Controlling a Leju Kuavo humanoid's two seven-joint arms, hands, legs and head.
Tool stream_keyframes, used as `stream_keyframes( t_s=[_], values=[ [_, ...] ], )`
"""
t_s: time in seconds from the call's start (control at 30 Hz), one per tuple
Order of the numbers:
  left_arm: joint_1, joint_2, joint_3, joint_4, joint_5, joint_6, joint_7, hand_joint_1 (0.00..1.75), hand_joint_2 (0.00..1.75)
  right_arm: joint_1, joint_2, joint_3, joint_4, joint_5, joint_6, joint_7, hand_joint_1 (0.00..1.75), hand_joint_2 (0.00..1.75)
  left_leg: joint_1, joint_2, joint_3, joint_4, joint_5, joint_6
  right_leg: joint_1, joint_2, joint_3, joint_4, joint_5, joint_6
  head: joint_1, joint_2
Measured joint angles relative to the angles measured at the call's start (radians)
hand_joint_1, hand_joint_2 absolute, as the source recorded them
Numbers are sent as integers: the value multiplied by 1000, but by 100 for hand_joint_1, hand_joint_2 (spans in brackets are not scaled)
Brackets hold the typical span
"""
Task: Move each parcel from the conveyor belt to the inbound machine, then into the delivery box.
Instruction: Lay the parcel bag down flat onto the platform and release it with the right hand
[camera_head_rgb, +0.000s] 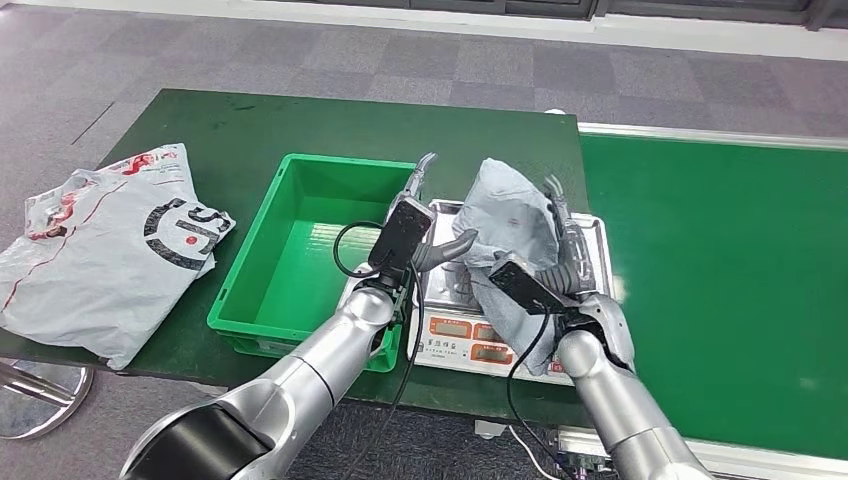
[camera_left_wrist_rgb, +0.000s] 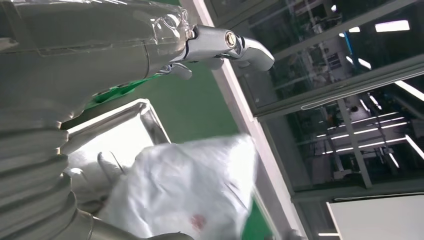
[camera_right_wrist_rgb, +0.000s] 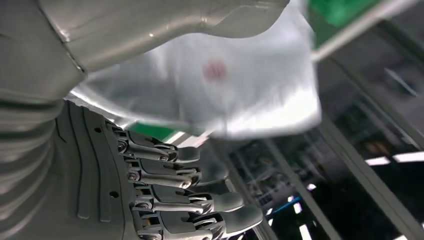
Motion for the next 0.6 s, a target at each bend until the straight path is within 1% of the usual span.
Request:
stream_keyframes(
  t_s=[0.07,0.2,0.33,0.6],
  values=[
    [0,0,0,-3,0,0,-5,0,175,0,7,-29,-15,-52,6,-32,0,175,0,0,0,0,0,0,0,0,0,0,0,0,0,0],
    [0,0,-5,-10,15,0,2,0,175,-1,15,-79,-34,-132,-2,-70,0,175,0,0,0,0,0,0,0,0,0,0,0,0,0,0],
    [-2,0,-35,-19,63,7,15,0,175,-3,18,-132,-46,-223,-20,-105,0,175,0,0,0,0,0,0,0,0,0,0,0,0,0,0],
    [-7,0,-78,-22,90,14,13,0,175,-4,17,-185,-48,-252,-43,-132,0,175,0,1,0,0,0,0,0,1,-1,0,0,0,0,0]
  ],
)
